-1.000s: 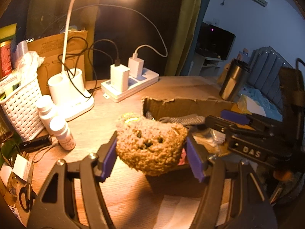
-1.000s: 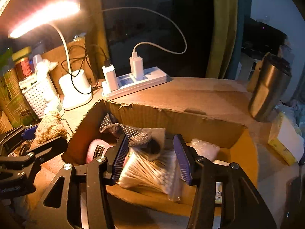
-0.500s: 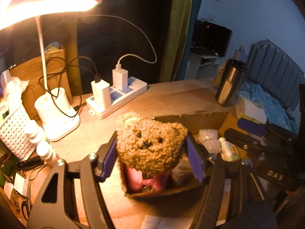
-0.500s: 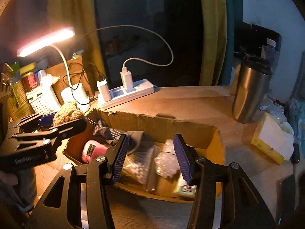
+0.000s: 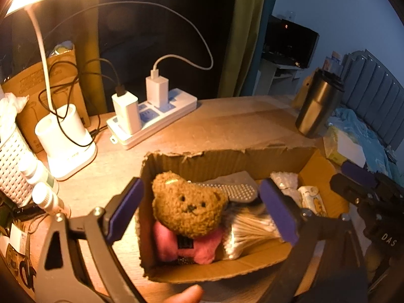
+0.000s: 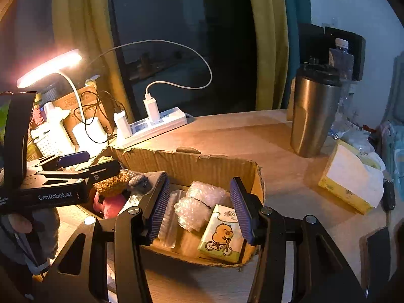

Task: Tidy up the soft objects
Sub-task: 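Withdraw both tools from the box toward the white cloths on the desk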

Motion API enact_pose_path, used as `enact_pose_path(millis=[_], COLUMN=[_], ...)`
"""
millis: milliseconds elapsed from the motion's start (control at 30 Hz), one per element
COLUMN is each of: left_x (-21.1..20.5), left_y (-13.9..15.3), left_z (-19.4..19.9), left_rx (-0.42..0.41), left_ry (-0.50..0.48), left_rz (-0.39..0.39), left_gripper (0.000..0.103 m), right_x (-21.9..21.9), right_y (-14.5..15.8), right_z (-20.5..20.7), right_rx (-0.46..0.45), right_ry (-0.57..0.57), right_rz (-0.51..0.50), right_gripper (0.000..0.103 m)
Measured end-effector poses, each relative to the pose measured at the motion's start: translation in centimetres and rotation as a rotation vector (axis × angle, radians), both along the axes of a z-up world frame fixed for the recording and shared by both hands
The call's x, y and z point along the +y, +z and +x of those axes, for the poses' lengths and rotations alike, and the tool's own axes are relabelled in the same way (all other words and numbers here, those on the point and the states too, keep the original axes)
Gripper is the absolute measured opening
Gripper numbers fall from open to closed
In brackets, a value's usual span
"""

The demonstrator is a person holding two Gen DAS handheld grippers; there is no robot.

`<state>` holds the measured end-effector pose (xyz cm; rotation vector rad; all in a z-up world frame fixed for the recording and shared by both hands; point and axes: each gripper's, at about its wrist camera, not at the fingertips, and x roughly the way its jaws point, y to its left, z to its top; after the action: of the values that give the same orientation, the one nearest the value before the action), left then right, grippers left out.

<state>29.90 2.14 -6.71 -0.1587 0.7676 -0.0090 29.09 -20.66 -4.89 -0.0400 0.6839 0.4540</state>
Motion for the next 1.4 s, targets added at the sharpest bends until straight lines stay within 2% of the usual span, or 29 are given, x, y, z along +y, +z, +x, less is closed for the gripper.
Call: enact_pose_path(millis=[200,400,600,800,1100,1400], left_x=[0.2,0.1,-0.3,0.2,0.4,0.6], left_y=[0.4,1.5,2.7,3.4,2.8,1.3], left_z=[-1.4,-4.1,-7.5,-10.4,-13.9,-16.5], left_rx=[0.0,-0.037,-0.091,-0.118,-0.134,-0.12], left_ry=[-0.01,-0.033,-0.03,-0.033,-0.039,-0.055], left_rz=[-0.028,-0.042,0.016,-0.008,-0.025,-0.044], left_gripper=[0.095,0.095,0.095,0.095,0.095,0.095], right_x=[-0.2,0.1,0.7,0.9,1.6,2.2], right_y=[0.4,1.3,2.2,2.5,1.9,-0.3], right_z=[-1.2,-3.3,-6.1,-8.7,-12.0,-14.4], right_rx=[-0.01,-0.032,-0.054,-0.06,-0.053,-0.013], right_ry=[-0.004,-0.006,-0.003,-0.004,0.006,0.007], right_rz=[0.001,-0.002,-0.016,-0.015,-0.04,-0.071], right_gripper=[0.052,0.052,0.052,0.052,0.052,0.052])
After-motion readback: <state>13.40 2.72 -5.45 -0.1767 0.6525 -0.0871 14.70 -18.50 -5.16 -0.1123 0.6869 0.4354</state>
